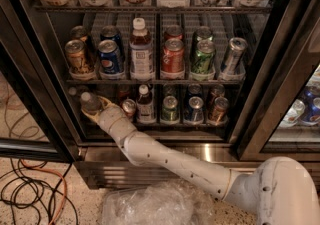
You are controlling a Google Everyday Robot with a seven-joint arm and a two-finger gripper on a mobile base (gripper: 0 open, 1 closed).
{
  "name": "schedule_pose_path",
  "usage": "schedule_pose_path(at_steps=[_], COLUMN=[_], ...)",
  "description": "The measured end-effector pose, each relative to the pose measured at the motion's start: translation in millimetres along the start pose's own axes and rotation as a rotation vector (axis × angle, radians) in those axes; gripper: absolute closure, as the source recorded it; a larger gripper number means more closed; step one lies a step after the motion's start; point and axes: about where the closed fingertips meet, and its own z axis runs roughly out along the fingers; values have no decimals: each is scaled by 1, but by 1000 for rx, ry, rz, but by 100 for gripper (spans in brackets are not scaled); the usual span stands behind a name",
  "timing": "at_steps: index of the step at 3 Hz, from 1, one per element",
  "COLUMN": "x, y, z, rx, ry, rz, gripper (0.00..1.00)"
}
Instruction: Pick water bottle from bottom shelf of fridge
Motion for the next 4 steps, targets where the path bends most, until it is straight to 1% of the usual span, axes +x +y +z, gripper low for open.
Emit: schedule_pose_path(at_steps=[1,3,4], x=[-2,-19,-26], y=[-19,-30,-34], z=[1,1,-2], rx=[48,66,86], ry=[-13,-50,-78], rz=[-4,-21,-36], gripper=[100,100,100])
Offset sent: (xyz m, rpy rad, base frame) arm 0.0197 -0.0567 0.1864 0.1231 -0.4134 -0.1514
